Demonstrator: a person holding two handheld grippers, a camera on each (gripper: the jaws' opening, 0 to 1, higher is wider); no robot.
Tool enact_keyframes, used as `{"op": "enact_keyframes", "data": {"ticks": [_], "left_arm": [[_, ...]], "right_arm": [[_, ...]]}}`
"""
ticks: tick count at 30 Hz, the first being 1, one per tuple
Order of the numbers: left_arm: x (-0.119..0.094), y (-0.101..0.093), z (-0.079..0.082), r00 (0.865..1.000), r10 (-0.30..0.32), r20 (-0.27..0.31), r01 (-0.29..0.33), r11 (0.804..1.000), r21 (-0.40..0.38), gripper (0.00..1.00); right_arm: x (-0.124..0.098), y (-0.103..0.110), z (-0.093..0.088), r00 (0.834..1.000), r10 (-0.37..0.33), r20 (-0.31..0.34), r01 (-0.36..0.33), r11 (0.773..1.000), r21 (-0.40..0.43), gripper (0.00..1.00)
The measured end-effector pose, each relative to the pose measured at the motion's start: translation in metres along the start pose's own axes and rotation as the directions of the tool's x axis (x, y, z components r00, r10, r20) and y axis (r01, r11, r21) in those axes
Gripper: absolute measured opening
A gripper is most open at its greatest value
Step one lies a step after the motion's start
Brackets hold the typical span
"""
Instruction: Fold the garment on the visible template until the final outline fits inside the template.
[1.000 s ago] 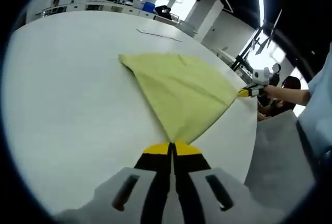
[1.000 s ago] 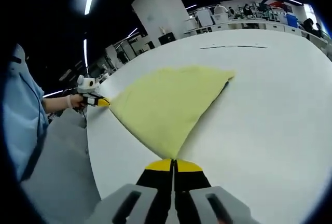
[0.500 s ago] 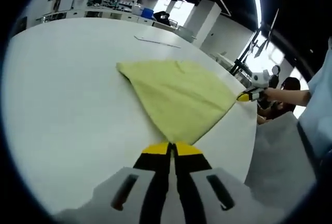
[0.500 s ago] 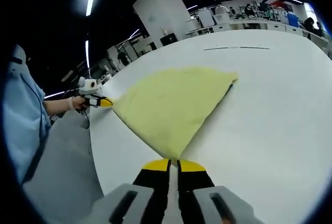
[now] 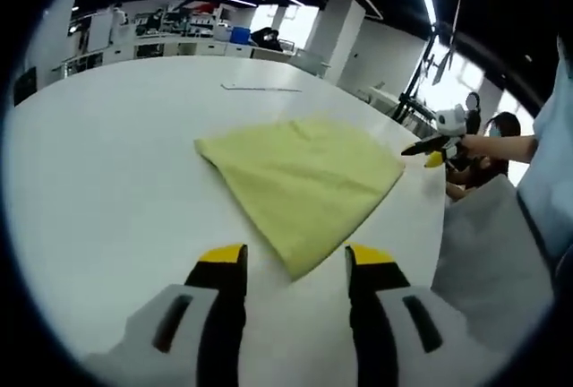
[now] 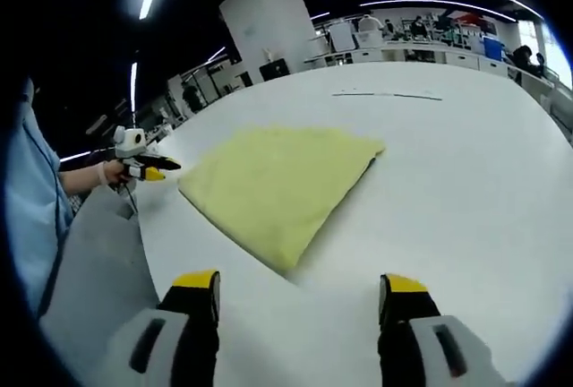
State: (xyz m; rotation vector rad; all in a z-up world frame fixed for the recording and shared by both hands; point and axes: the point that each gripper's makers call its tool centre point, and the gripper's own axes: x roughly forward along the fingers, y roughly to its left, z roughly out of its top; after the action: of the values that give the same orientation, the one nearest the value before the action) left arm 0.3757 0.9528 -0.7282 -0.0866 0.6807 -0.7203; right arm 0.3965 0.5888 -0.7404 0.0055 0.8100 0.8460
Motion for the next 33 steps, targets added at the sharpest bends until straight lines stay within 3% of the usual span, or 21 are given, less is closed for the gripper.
{"op": "enact_keyframes", "data": {"ticks": [3,5,7,9,20,23,26,28,33], "left_arm": [[-0.003,0.000,0.002,1.000,0.019,0.006,-0.019,1.000,0.012,0.64],[-0.004,-0.001,0.002,1.000,0.023,0.012,-0.023,1.000,0.018,0.84],[-0.006,-0.001,0.002,0.999,0.034,0.019,-0.035,0.999,0.018,0.92],[-0.008,-0.003,0.002,0.999,0.040,0.026,-0.041,0.999,0.014,0.98],[-0.015,-0.011,0.001,0.995,0.075,0.062,-0.071,0.996,-0.063,0.97],[-0.017,-0.014,0.013,0.989,0.082,0.120,-0.072,0.994,-0.081,0.95],[-0.019,-0.016,0.018,0.987,0.084,0.140,-0.072,0.993,-0.093,0.92],[-0.018,-0.015,0.019,0.985,0.104,0.136,-0.094,0.992,-0.078,0.90],[-0.019,-0.022,0.030,0.979,0.098,0.178,-0.084,0.993,-0.088,0.91]], "right_arm": [[-0.002,0.001,0.002,1.000,-0.020,0.003,0.020,1.000,-0.004,0.86],[-0.003,0.002,0.003,1.000,-0.028,0.004,0.028,1.000,-0.010,0.91],[-0.003,0.003,0.004,0.999,-0.036,0.010,0.036,0.999,-0.006,0.99],[-0.003,0.006,0.004,0.999,-0.036,0.007,0.036,0.999,-0.010,1.00],[-0.003,0.016,0.012,0.998,-0.018,0.055,0.018,1.000,0.007,1.00],[0.000,0.016,0.011,0.999,-0.030,0.029,0.030,1.000,0.007,0.97],[-0.004,0.022,0.024,0.995,-0.040,0.088,0.039,0.999,0.012,0.96],[-0.008,0.025,0.028,0.993,-0.042,0.106,0.042,0.999,0.009,0.96],[-0.019,0.035,0.032,0.991,-0.045,0.123,0.046,0.999,-0.006,0.97]]}}
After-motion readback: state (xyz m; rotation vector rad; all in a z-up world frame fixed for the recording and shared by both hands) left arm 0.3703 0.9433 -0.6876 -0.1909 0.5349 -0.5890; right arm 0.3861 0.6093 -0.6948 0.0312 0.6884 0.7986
